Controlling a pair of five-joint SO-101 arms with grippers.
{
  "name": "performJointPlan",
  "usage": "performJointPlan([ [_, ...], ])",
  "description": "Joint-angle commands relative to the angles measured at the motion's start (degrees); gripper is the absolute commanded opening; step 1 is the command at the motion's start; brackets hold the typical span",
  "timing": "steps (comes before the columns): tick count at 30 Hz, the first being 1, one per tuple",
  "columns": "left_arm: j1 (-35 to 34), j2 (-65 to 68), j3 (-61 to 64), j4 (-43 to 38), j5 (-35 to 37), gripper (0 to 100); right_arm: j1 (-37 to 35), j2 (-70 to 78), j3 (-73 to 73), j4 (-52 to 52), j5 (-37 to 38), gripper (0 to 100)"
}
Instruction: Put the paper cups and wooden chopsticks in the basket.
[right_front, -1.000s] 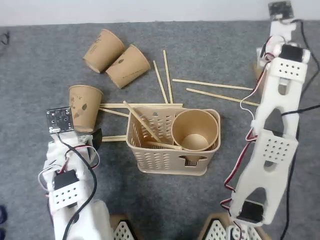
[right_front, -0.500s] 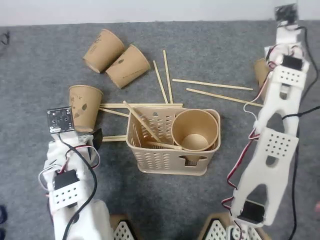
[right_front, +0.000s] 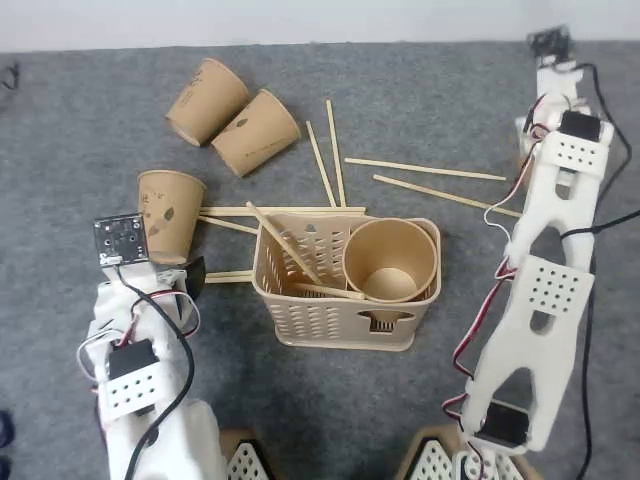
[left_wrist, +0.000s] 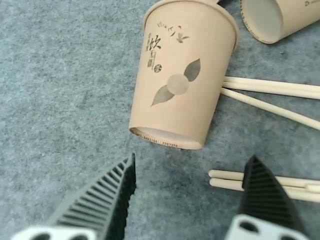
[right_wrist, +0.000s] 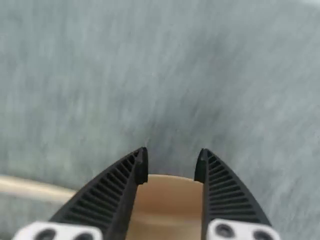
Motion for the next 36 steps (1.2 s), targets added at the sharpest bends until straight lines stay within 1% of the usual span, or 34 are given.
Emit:
performJointPlan([
  [1, 0.3, -1.1, -0.3, -1.5, -0.5, 33, 2.2, -6.2, -1.0, 10.6, 0.5, 17.6],
  [4, 0.3, -1.1, -0.3, -1.5, -0.5, 33, 2.2, -9.4, -1.0, 20.0, 0.6, 17.6],
  [6, 0.3, -1.1, -0.3, -1.5, -0.5, 33, 2.5, -11.3, -1.0, 24.4, 0.5, 17.6],
  [14, 0.3, -1.1, -0.3, -1.5, -0.5, 33, 3.7, -20.4, -0.8, 33.9, 0.5, 17.6],
  [20, 0.3, -1.1, -0.3, -1.5, -0.5, 33, 6.6, -28.4, 6.9, 34.2, 0.8, 17.5],
  [22, 0.3, -1.1, -0.3, -1.5, -0.5, 33, 7.3, -30.2, 10.1, 34.2, 3.3, 17.5],
  [24, 0.3, -1.1, -0.3, -1.5, -0.5, 33, 7.5, -31.0, 11.2, 32.1, 4.7, 17.5],
  [25, 0.3, -1.1, -0.3, -1.5, -0.5, 33, 7.5, -31.1, 11.2, 29.8, 4.2, 17.5],
  [28, 0.3, -1.1, -0.3, -1.5, -0.5, 33, 7.4, -30.7, 11.6, 20.9, 2.4, 17.6],
  [32, 0.3, -1.1, -0.3, -1.5, -0.5, 33, 7.3, -25.9, 12.7, 8.5, 2.6, 17.6],
  [33, 0.3, -1.1, -0.3, -1.5, -0.5, 33, 7.3, -24.0, 12.7, 6.5, 2.6, 17.6],
  [36, 0.3, -1.1, -0.3, -1.5, -0.5, 33, 7.3, -19.3, 12.5, 5.8, 2.6, 17.6],
])
